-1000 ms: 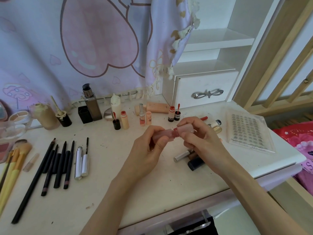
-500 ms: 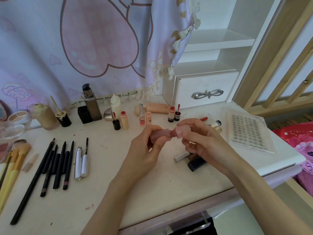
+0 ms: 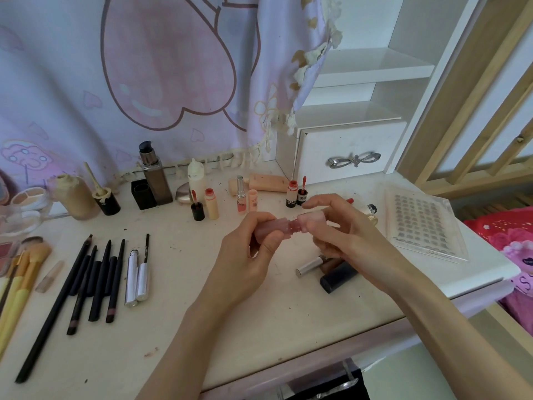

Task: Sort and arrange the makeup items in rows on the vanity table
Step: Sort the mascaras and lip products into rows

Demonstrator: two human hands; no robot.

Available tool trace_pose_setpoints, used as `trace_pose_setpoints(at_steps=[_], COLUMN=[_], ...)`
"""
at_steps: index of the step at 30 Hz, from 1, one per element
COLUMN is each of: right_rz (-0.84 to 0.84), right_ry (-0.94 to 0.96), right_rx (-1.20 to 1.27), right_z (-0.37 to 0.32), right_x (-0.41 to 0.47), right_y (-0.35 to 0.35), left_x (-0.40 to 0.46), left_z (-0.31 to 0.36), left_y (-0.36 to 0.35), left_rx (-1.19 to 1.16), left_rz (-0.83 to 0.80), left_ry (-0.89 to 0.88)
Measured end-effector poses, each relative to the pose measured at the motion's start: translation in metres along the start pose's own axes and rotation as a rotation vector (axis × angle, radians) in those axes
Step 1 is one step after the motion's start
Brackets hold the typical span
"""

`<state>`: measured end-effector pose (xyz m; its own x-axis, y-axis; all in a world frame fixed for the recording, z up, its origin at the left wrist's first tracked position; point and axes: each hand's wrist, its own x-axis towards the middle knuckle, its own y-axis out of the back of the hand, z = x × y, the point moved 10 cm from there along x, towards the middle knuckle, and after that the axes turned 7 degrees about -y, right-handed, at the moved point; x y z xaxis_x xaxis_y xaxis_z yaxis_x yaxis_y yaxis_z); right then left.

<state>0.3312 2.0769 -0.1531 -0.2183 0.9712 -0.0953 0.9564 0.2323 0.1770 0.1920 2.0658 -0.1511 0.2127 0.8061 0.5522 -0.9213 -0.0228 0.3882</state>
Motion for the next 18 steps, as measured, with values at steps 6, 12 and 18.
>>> trace_pose_setpoints(at_steps=[6, 12, 18], right_rz=[0.03, 0.042, 0.107], right_ry=[-0.022, 0.076, 0.114], right_rx=[-0.006, -0.017, -0.009], right_z=[0.0, -0.008, -0.013], right_x=[0.001, -0.003, -0.004], right_y=[-0.002, -0.001, 0.001], left_x=[0.0, -0.001, -0.001], left_z=[0.002, 0.003, 0.004], left_y=[0.0, -0.002, -0.001], left_rx=[0.027, 0.032, 0.021], left_rz=[-0.01, -0.027, -0.023], left_ry=[-0.006, 0.001, 0.003])
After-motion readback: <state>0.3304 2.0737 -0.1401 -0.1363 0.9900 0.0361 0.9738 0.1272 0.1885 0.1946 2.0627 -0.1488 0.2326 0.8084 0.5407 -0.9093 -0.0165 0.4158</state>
